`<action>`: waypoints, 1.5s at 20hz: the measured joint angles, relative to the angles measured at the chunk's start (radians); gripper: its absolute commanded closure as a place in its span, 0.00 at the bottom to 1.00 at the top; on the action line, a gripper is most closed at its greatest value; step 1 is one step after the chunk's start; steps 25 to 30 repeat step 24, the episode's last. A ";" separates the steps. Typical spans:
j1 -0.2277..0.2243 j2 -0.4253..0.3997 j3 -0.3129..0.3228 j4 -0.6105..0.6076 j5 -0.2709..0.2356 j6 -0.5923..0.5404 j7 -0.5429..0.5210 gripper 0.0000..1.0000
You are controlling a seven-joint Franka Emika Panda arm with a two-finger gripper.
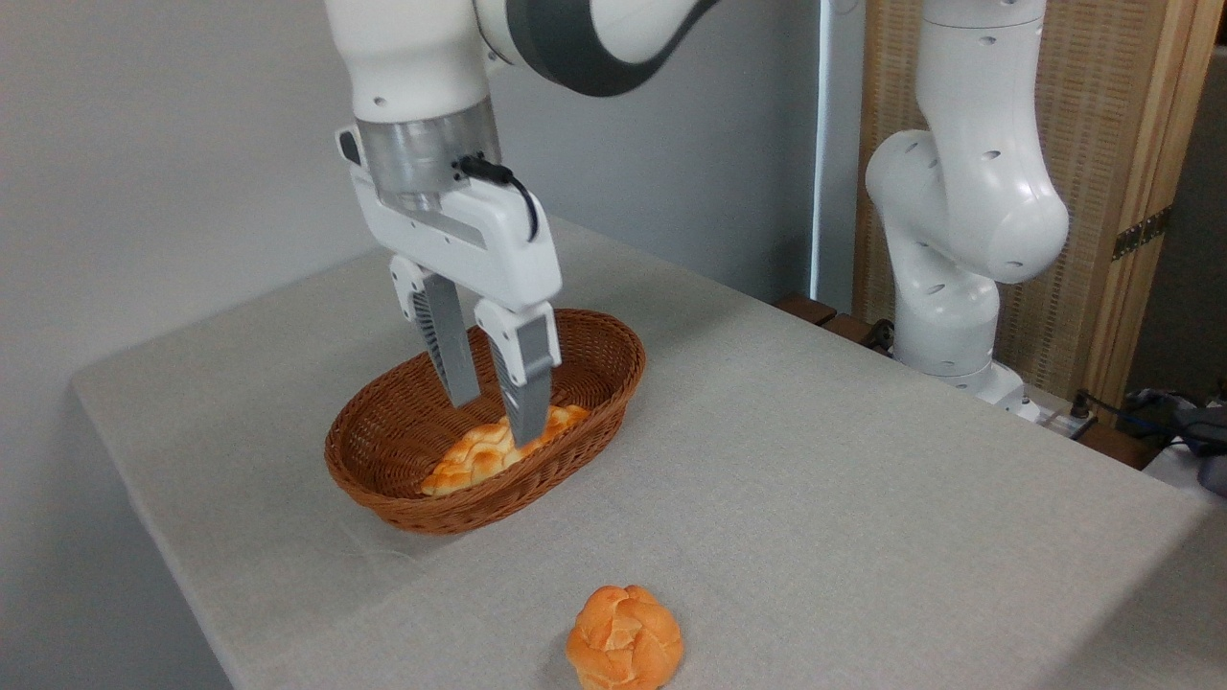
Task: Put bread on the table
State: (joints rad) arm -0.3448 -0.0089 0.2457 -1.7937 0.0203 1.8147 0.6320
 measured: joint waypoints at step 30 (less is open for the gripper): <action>0.295 -0.003 -0.305 0.021 0.000 0.000 -0.008 0.00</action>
